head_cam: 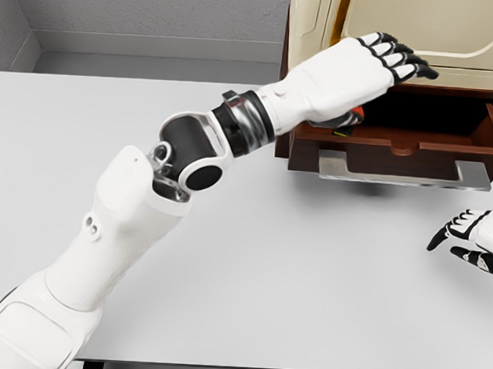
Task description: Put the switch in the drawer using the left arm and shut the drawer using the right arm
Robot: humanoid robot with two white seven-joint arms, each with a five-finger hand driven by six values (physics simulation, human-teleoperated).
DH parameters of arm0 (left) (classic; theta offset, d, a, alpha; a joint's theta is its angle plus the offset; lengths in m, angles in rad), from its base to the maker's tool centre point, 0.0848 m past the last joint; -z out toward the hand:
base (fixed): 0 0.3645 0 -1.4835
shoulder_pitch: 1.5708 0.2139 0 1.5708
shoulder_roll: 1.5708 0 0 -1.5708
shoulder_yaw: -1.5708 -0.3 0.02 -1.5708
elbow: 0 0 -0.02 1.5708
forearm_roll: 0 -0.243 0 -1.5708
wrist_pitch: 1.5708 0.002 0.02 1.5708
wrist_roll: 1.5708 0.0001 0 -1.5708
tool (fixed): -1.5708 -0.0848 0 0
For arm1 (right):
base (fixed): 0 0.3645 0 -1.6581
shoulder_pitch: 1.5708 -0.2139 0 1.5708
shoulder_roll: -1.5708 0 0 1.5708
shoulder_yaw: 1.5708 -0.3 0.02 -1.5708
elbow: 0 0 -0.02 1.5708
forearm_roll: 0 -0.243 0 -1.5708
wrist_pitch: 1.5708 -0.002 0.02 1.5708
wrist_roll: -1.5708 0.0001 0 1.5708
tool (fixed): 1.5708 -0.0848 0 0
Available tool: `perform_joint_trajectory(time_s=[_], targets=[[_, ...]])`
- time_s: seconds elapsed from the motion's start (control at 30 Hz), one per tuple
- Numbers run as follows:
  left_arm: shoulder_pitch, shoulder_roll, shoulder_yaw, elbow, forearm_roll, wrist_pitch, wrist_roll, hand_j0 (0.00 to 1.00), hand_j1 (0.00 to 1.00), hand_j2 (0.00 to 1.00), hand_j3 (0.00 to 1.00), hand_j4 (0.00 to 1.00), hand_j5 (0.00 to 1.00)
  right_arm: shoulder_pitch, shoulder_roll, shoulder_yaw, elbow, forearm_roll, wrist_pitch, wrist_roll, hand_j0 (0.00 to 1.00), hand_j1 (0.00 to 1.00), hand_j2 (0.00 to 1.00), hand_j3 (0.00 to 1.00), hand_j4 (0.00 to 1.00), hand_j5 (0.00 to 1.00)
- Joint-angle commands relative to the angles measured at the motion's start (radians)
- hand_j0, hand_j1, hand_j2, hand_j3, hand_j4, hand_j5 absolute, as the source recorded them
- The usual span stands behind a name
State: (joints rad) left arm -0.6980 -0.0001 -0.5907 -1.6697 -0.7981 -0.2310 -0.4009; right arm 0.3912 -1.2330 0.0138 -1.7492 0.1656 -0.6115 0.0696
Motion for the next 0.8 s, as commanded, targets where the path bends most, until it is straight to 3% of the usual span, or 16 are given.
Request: perform_joint_trajectory(time_s=[0.0,0.1,0.17,0.23,0.37,0.4,0.5,0.67,0.77], targets=[[0.0,0.0,0.005,-0.028,0.171,0.004,-0.003,1.0,1.0,1.0,1.0,1.0,1.0,0.0,-0.002,-0.002,0.011,-0.009,0.001,-0.001,0.53,0.53,0.53,0.53,0.53,0.53],[0.0,0.0,0.035,-0.05,0.398,0.007,-0.003,1.0,1.0,1.0,1.0,1.0,1.0,-0.006,-0.002,0.0,0.008,-0.006,0.001,0.001,0.54,0.54,0.54,0.54,0.54,0.54],[0.0,0.0,0.049,-0.044,0.598,0.013,-0.038,1.0,1.0,1.0,1.0,1.0,1.0,-0.006,-0.002,-0.002,0.008,-0.006,0.001,0.001,0.54,0.54,0.54,0.54,0.54,0.54],[0.0,0.081,0.045,-0.059,0.819,0.143,-0.049,1.0,1.0,1.0,1.0,1.0,1.0,-0.005,-0.002,-0.002,0.008,-0.006,0.001,0.001,0.54,0.54,0.54,0.54,0.54,0.54],[0.023,0.158,0.035,-0.108,1.214,0.317,-0.05,1.0,1.0,1.0,1.0,1.0,1.0,-0.005,-0.003,-0.002,0.008,-0.008,0.001,0.001,0.54,0.54,0.54,0.54,0.54,0.54],[0.026,0.187,0.034,-0.13,1.249,0.387,-0.05,1.0,1.0,1.0,1.0,1.0,1.0,-0.005,-0.003,-0.002,0.007,-0.006,0.001,0.001,0.54,0.54,0.54,0.54,0.54,0.54],[0.038,0.201,0.012,-0.131,1.278,0.397,-0.053,1.0,1.0,1.0,1.0,1.0,1.0,-0.005,-0.003,-0.002,0.008,-0.006,0.001,0.001,0.54,0.54,0.54,0.54,0.54,0.54],[0.035,0.284,-0.006,-0.131,1.459,0.404,-0.07,1.0,1.0,1.0,1.0,1.0,1.0,-0.005,-0.003,-0.002,0.008,-0.008,0.001,0.001,0.54,0.54,0.54,0.54,0.54,0.54],[0.035,0.344,-0.003,-0.131,1.488,0.458,-0.069,1.0,1.0,1.0,1.0,1.0,1.0,-0.005,-0.005,-0.002,0.008,-0.006,0.001,-0.001,0.55,0.55,0.55,0.55,0.55,0.55]])
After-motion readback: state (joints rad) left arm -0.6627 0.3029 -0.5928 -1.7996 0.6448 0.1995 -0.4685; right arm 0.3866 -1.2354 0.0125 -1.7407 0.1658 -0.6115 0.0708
